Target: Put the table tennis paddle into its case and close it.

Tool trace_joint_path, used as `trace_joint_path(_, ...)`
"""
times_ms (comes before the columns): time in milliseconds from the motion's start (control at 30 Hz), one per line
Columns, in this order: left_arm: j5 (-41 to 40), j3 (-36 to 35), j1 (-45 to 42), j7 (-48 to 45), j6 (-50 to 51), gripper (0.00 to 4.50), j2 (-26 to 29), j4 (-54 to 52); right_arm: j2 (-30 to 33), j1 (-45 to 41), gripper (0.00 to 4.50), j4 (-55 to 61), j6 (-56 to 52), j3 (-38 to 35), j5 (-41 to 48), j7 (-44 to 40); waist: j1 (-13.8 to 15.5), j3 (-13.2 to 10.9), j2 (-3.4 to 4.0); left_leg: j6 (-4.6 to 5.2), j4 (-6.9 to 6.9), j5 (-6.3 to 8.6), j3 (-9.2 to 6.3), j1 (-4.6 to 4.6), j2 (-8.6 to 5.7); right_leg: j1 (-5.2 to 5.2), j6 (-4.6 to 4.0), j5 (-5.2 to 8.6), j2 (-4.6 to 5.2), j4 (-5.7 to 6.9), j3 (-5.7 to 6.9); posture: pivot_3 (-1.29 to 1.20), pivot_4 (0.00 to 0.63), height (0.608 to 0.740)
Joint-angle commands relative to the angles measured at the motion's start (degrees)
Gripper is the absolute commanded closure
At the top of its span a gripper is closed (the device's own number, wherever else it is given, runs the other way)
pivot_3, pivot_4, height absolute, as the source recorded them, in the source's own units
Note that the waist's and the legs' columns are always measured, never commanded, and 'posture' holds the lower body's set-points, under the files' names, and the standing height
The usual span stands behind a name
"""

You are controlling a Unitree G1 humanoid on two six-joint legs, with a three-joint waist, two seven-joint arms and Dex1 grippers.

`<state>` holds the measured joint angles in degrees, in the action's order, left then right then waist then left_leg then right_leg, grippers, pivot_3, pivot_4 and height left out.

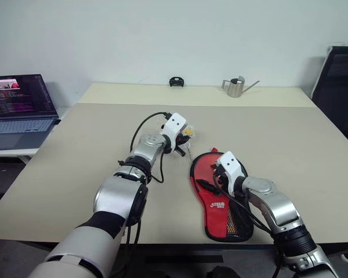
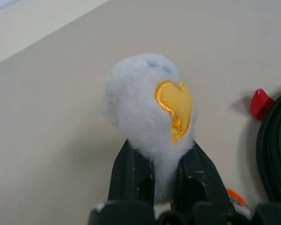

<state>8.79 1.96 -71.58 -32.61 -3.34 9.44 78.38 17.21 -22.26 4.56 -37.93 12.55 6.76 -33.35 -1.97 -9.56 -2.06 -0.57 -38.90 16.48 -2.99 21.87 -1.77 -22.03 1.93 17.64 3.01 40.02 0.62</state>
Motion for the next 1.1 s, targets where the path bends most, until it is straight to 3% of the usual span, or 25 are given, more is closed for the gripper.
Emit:
trace_joint_path(33, 1.5, 0.0, -3.5, 3.8, -2.2, 4.39, -0.7, -0.7, -0.4, 4.2, 0.0, -1.7, -5.7, 3.2, -0.1, 0.4, 0.1, 0.0, 0.0, 0.0, 0.01, 0.0, 0.0, 0.0, 0.0, 0.0, 0.0, 0.0, 0.0, 0.0, 0.0, 0.0, 0.15, 0.74)
trace_joint_path(767, 12.8, 5.6, -7.3, 13.9, -5.0, 4.39, -11.3, 0.7, -1.5, 11.8, 0.0, 9.4, -12.5, 2.4, 0.6, 7.7, 0.5, 0.0, -0.03, -0.01, 0.05, 0.0, -0.05, 0.05, -0.08, 0.04, 0.03, 0.02, 0.04, -0.1, 0.03, 0.0, 0.15, 0.74)
trace_joint_path(1100, 15.6, 6.8, -7.0, 17.6, -1.8, 4.39, -11.5, 1.1, -2.0, 14.4, 0.0, 11.5, -13.3, 2.7, 0.9, 9.5, 0.5, 0.0, -0.04, 0.0, 0.07, 0.01, -0.06, 0.02, -0.1, 0.08, 0.05, 0.03, 0.05, -0.12, 0.06, 0.0, 0.15, 0.74)
